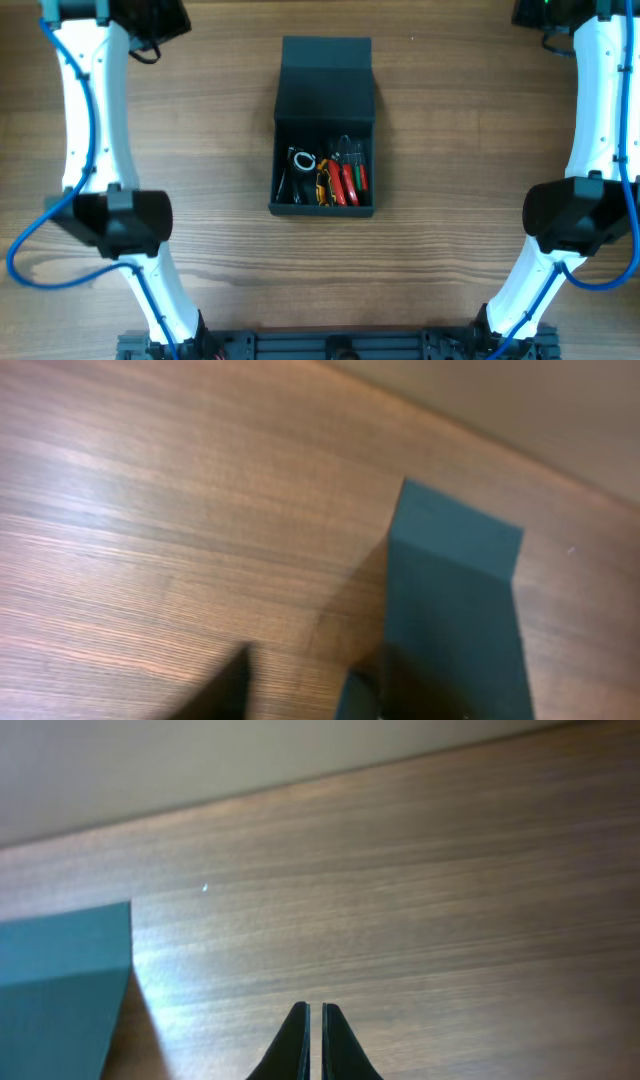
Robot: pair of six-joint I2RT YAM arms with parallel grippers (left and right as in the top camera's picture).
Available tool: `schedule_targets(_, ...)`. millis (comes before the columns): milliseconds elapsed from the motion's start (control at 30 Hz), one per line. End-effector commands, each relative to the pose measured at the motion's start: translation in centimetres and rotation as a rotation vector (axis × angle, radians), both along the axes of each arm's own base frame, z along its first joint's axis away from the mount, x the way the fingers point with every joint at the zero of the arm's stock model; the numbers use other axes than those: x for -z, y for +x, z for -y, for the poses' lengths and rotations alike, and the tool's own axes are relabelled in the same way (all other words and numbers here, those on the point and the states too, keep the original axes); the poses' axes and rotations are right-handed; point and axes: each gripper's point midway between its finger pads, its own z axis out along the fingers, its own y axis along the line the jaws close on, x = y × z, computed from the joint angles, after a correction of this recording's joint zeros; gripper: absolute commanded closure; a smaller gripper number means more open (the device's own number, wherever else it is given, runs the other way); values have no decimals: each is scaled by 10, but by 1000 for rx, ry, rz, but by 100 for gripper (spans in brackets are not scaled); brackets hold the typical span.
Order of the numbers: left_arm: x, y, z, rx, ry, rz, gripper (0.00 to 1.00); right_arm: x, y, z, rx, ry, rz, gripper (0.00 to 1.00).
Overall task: Pack container
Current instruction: 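Move both grippers to the box lid's left and right edges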
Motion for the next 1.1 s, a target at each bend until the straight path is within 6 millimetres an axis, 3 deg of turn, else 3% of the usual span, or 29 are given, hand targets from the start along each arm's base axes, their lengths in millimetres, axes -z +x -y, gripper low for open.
schedule_targets(0,60,3,17,74,-11,-132,96,34,-8,-18,-97,43,-75,96)
schedule_targets(100,111,-1,43,272,-69,-197,96,93,-29,-39,-199,81,-216,96)
schedule_targets(233,140,-14,86,521,-325,-150,96,141,-48,-89,-425,208,-267,96)
schedule_targets(300,161,-30,94,564,-425,-171,96,148,-59,-113,-529,293,-273,96)
schedule_targets(400,184,-48,101,577,-544,-186,96,153,-66,-127,-548,358,-293,96)
schedule_targets(600,207,-63,112,588,-649,-174,96,150,-66,-143,-523,493,-297,96)
schedule_targets(867,211,-49,114,555,-672,-140,96,201,-76,-166,-496,600,-438,96)
schedule_targets(1067,238,-54,114,523,-698,-205,96,214,-85,-191,-522,616,-492,96)
